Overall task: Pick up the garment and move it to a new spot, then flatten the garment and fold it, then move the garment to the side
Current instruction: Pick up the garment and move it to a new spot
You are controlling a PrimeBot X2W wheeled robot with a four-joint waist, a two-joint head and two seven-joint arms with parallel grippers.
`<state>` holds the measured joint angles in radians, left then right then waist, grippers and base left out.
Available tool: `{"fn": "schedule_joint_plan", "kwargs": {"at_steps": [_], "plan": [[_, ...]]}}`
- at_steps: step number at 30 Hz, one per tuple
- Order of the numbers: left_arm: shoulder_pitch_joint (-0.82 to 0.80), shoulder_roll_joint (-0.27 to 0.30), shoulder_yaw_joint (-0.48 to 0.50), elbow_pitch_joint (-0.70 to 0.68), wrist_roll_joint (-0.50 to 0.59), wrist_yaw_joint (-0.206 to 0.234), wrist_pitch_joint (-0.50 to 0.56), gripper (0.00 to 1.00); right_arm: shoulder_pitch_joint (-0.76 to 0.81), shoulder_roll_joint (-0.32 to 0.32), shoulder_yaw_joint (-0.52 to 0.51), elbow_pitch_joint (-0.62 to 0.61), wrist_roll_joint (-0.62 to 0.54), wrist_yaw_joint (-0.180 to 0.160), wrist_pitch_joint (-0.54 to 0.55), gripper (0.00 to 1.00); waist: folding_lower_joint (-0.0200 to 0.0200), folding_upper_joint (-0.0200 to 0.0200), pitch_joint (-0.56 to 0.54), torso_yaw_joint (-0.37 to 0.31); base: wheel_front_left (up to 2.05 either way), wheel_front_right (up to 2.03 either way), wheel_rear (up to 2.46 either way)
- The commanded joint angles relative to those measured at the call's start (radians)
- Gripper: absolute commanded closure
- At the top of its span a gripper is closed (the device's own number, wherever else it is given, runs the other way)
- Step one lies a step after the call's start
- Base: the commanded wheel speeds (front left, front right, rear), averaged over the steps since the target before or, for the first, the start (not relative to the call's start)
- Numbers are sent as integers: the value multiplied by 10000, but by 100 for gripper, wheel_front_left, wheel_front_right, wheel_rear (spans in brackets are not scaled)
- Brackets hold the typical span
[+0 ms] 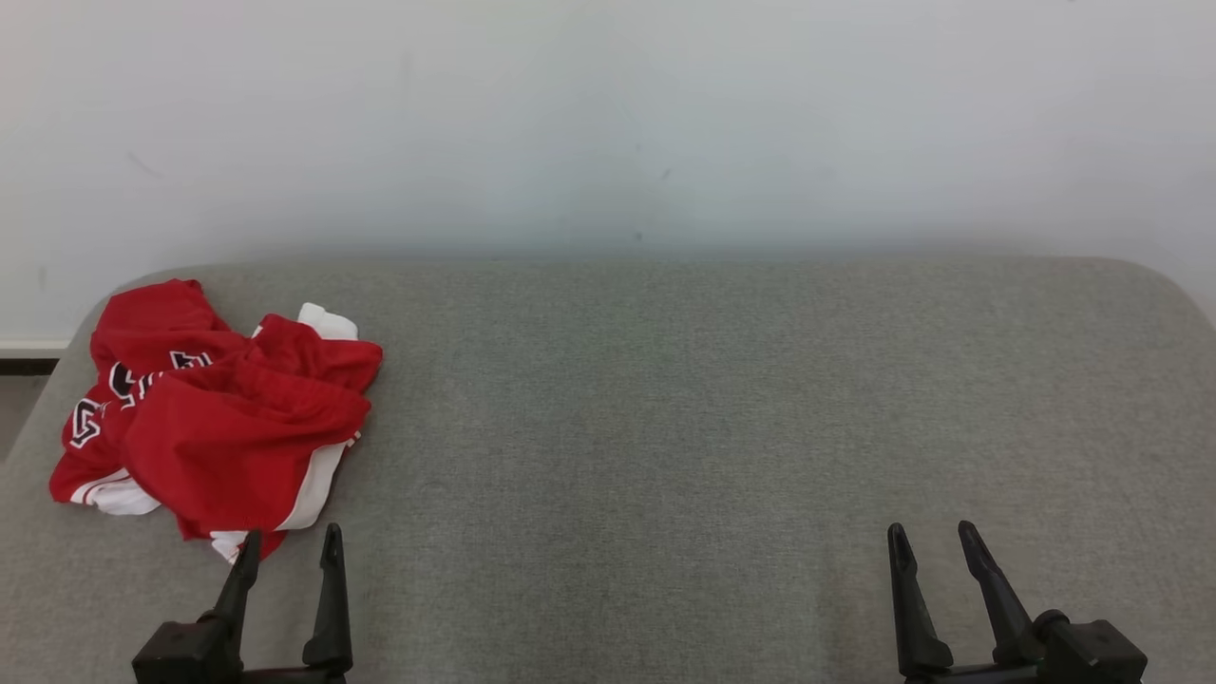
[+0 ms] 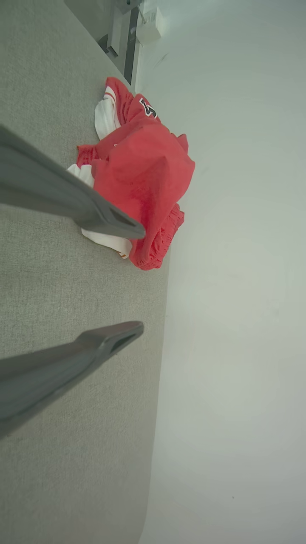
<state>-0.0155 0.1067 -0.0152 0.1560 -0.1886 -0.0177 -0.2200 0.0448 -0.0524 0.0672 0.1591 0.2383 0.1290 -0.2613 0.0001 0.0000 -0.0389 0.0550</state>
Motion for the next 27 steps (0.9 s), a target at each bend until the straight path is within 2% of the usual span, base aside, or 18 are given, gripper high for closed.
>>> {"fn": "schedule_joint_plan", "kwargs": {"at_steps": [1,12,27], "plan": [[-63,78,17,-6,-82,72,-1,0,96,-4,17,4,62,33,-30,0,-1,0,41,180,0,0,0],[37,200,75,75,-152,186,-19,0,112,5,158,46,89,33,-33,0,-1,0,177,1236,0,0,0],[52,374,26,114,-164,353,41,0,152,20,249,163,169,33,-33,0,-1,0,105,3675,0,0,0]]}}
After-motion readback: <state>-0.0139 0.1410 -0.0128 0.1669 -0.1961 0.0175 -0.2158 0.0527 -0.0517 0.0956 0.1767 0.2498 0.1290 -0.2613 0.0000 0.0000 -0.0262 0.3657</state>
